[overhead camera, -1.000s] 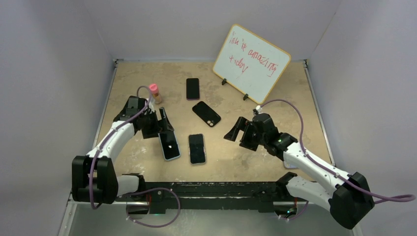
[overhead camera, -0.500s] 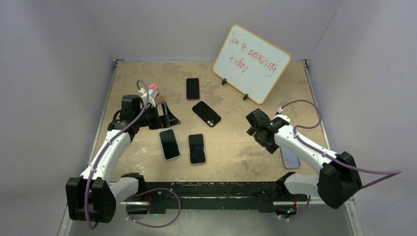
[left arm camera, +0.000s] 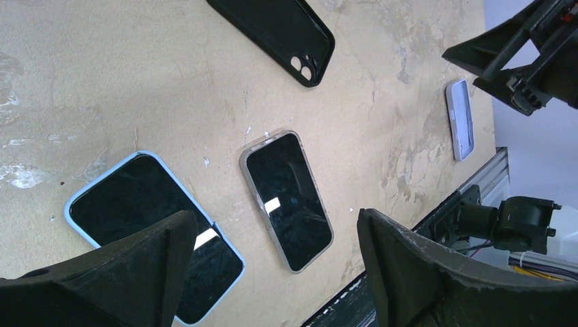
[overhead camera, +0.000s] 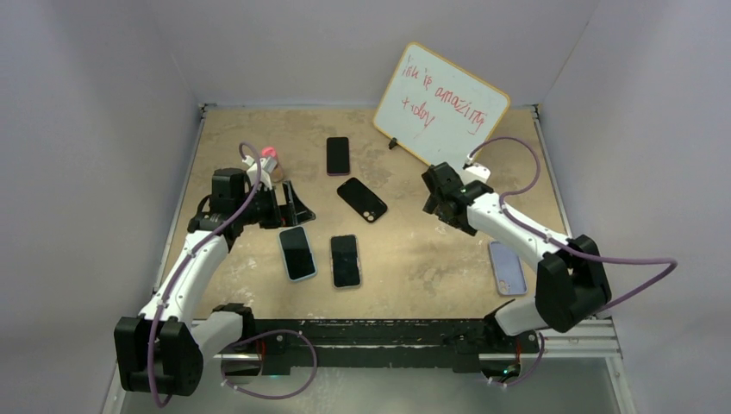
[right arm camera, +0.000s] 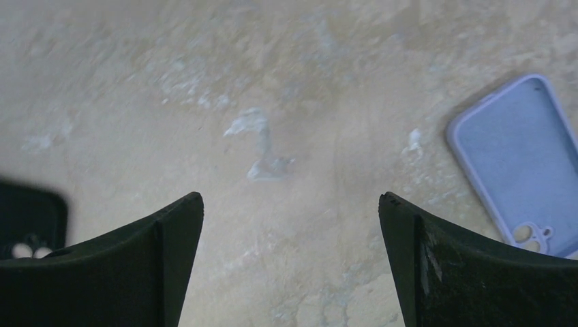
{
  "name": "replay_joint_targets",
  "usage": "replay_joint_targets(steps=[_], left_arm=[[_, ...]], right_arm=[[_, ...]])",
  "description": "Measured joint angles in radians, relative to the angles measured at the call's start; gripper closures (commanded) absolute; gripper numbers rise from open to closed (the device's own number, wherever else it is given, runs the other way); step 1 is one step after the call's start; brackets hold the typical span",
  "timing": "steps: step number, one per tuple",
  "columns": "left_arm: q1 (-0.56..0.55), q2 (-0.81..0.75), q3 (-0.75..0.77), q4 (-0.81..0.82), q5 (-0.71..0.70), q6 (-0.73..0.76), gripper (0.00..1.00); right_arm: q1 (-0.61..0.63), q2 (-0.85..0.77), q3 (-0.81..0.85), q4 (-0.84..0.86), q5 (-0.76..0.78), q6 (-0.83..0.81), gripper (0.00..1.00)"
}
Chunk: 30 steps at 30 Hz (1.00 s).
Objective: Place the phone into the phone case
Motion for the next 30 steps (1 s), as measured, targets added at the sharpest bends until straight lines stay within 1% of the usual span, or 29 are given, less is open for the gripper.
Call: replay_joint_targets(steps=[2,4,8,10,13,15,18,22,26,28,30], left_arm=[[0.000,-0.001,0.000,-0.001,0.001,0.000,0.09],[0.000,-0.005,0.000,-0.003,0.002,0.001,0.08],[0.000,-0.010,0.000,-0.003,0.011,0.003,0.08],[-0.004,-0.010,0.000,-0.003,0.013,0.003,0.08],[-0.011,-0.012,0.000,-0.003,0.014,0.003,0.08],[-0.011,-0.013,0.000,-0.003,0.018,0.003,0.08],[-0.012,-0.014,0.000,-0.003,0.020,0.003,0.08],[-0.012,-0.014,0.000,-0.003,0.020,0.003,0.08],[-0.012,-0.014,0.000,-0.003,0.020,0.003,0.08],[-0.012,-0.014,0.000,-0.003,0.020,0.003,0.08],[-0.012,-0.014,0.000,-0.003,0.019,0.003,0.08]], right_arm=[[-0.035,0.027,0.019,-0.036,0.038,0.027,0.01],[-0.095,0.044,0.013,-0.051,0.045,0.035,0.03],[-0.211,0.043,-0.060,-0.042,0.043,0.030,0.08],[-0.237,0.040,-0.093,-0.033,0.041,0.017,0.12],[-0.264,0.039,-0.129,0.002,0.030,-0.015,0.22],[-0.285,0.043,-0.145,0.034,0.011,-0.035,0.26],[-0.313,0.062,-0.156,0.072,-0.001,-0.057,0.27],[-0.337,0.087,-0.183,0.109,-0.013,-0.076,0.25],[-0.356,0.086,-0.195,0.137,-0.015,-0.094,0.27],[-0.365,0.084,-0.200,0.151,-0.022,-0.100,0.33],[-0.374,0.077,-0.209,0.172,-0.037,-0.106,0.42]])
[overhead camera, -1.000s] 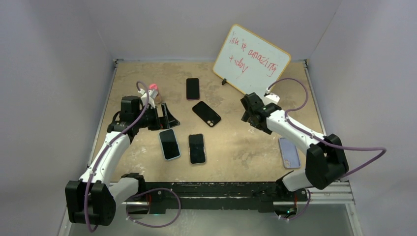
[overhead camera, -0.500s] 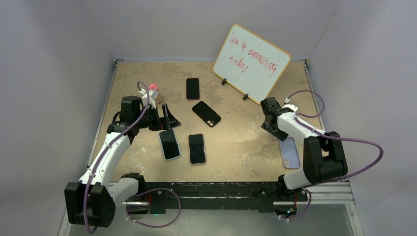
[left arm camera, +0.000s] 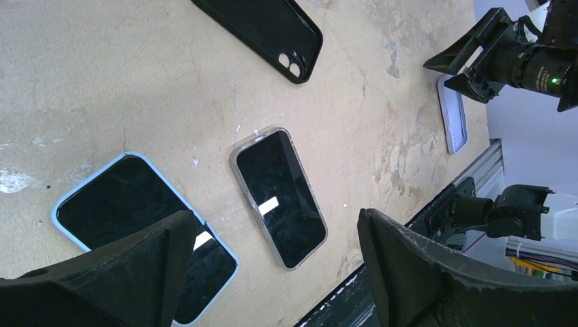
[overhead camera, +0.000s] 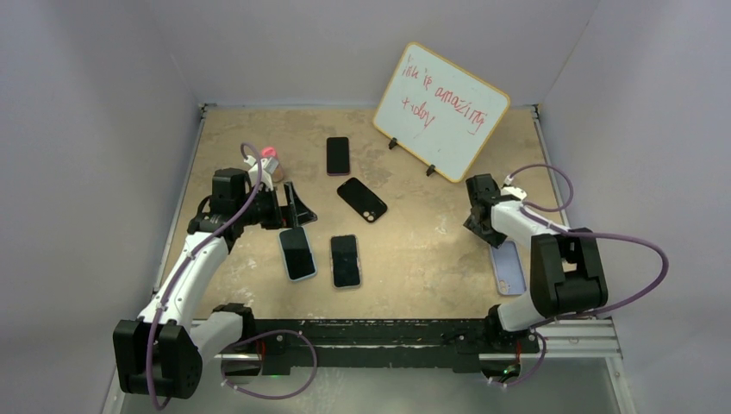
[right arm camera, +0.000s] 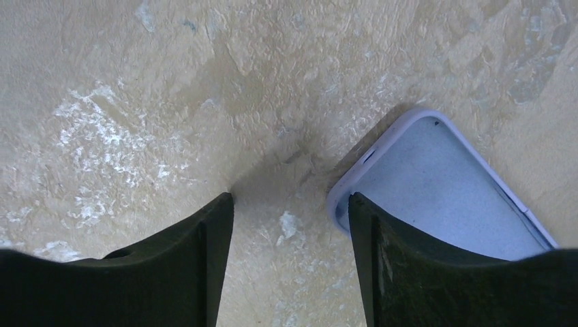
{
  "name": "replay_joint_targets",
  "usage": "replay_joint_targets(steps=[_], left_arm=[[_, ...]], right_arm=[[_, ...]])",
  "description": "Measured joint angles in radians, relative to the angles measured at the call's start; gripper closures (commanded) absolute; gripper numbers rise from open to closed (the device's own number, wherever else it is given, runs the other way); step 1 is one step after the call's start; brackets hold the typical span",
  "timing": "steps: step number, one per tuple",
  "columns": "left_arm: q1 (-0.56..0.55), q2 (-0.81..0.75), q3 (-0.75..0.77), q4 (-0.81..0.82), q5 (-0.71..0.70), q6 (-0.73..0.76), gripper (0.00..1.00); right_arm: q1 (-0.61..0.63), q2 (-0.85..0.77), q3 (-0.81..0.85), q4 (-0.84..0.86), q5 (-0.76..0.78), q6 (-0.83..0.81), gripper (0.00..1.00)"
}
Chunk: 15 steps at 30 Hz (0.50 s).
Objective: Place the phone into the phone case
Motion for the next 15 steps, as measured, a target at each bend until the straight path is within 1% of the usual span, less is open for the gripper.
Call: replay_joint_targets(steps=[4,9,12,15], left_arm=[[0.000,0.000,0.000,0.000,-0.001,0.000,0.08],[0.000,0.000,0.000,0.000,-0.003,0.000,0.07],[0.000,0.001,0.000,0.000,-0.007,0.000,0.07],[0.000,0.001,0.000,0.000,-0.011,0.000,0.07]], right_arm=[[-0.005,-0.012,-0.021,0.046,-0.037,-0.021,0.62],[-0.011,-0.051,-0.058,0.079,-0.092,-0.054,0.83],[-0.021,-0.105,-0.094,0.097,-0.162,-0.065,1.00],[-0.014,-0.153,-0.132,0.130,-0.283,-0.054,1.00]])
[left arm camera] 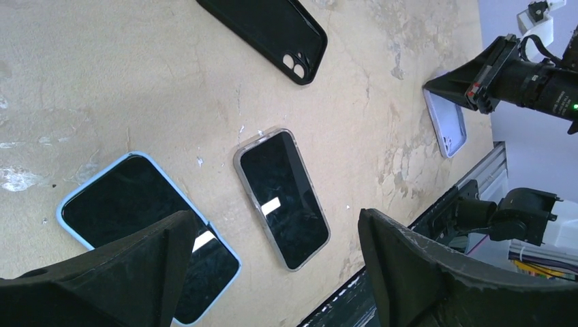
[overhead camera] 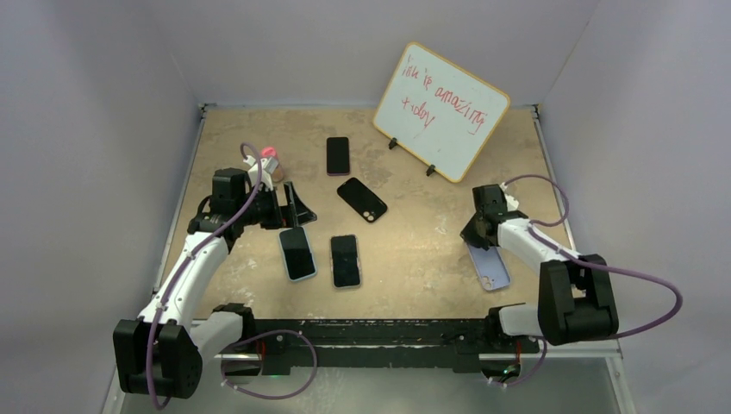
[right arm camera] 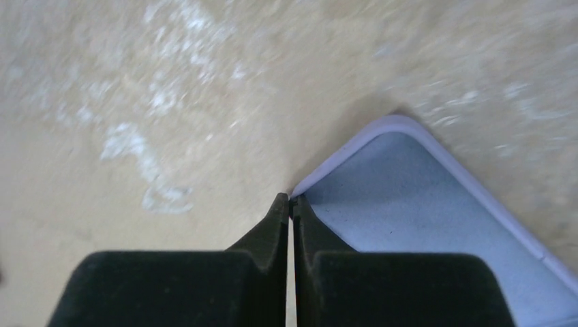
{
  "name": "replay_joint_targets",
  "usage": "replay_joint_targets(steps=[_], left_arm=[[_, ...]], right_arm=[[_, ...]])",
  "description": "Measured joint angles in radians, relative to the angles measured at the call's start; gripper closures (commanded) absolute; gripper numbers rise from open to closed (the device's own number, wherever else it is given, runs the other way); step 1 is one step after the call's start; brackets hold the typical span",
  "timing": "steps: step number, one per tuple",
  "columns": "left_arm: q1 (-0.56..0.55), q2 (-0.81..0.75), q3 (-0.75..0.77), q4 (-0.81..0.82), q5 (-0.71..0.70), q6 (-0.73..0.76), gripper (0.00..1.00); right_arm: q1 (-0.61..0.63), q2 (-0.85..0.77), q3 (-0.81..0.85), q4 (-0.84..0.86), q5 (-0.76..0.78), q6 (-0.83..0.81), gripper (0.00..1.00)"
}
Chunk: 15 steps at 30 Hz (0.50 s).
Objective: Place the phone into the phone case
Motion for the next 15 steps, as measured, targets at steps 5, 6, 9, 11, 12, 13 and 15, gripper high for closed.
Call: replay_joint_targets(steps=[5,6,9,11,12,13,15], left_arm=[[0.000,0.000,0.000,-0.001,-0.008,0.000,0.06],[0.000,0.000,0.000,-0.001,-0.010,0.000,0.06],[0.000,0.000,0.000,-0.001,-0.017,0.000,0.06],[0.000,0.000,0.000,-0.002,-0.023,0.000,0.06],[0.000,0.000,0.000,-0.002,-0.025,0.000,0.06],[0.000,0.000,0.000,-0.003,-0.027,0.000,0.06],[0.000,0.000,0.000,-0.006,-0.031,0.000,0.06]], right_arm=[[0.081,-0.018,-0.020,0.037,-0.163,0.061,1.00],[0.108,-0.018,-0.020,0.048,-0.183,0.081,1.00],[0.191,-0.015,-0.021,0.096,-0.235,0.161,1.00],[0.248,-0.003,-0.022,0.148,-0.263,0.235,1.00],[0.273,0.007,-0.022,0.177,-0.271,0.270,1.00],[0.302,0.024,-0.022,0.211,-0.273,0.309,1.00],[0.344,0.067,-0.016,0.261,-0.272,0.372,1.00]])
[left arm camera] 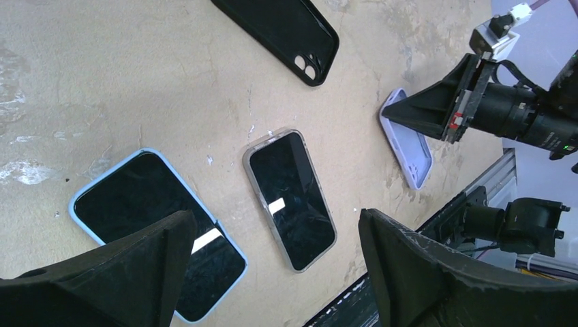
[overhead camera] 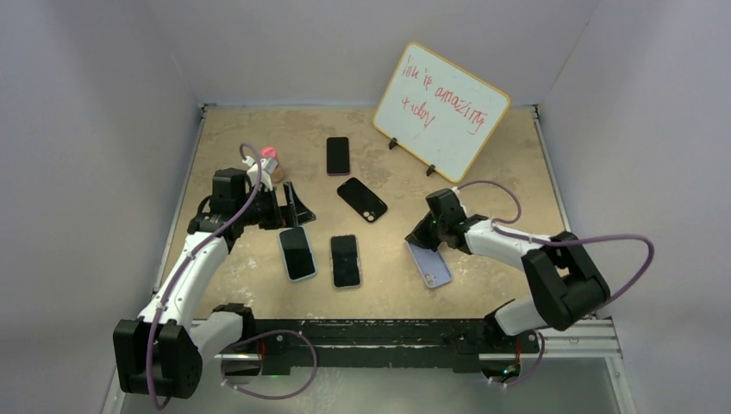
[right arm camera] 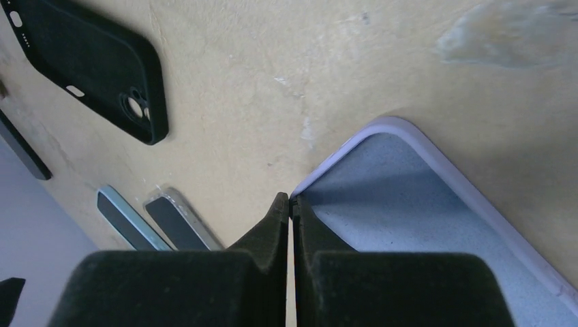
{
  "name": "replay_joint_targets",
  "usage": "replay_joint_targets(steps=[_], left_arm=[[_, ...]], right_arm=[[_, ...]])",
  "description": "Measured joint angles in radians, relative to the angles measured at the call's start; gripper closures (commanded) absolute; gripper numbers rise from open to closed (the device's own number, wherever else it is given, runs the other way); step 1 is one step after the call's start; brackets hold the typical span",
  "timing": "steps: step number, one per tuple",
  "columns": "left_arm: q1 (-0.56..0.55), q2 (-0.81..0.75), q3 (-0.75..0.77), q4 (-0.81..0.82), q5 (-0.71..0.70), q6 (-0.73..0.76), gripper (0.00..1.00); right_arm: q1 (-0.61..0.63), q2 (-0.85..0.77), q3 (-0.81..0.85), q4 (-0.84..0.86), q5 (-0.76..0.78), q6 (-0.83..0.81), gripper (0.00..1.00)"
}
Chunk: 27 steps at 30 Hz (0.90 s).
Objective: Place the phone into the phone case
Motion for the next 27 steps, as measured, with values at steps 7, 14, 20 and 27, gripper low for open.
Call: replay_joint_targets(steps=[7,14,20,27], left_arm=[[0.000,0.000,0.000,-0.013,-0.016,0.000,0.06],[0.000,0.000,0.000,-0.016,-0.025,0.000,0.06],[0.000,0.000,0.000,-0.016,-0.034,0.000,0.06],[0.000,-0.026,0.000,-0.016,-0.042,0.000,0.06]], right_arm=[[0.032,0.146,0.093,0.064,0.004,0.136,1.00],[0.032,0.199,0.168,0.061,0.013,0.169,0.60],[0.032,0.210,0.279,0.019,0.012,0.058,0.25],[0.039,0.219,0.423,-0.039,0.012,-0.124,0.01]])
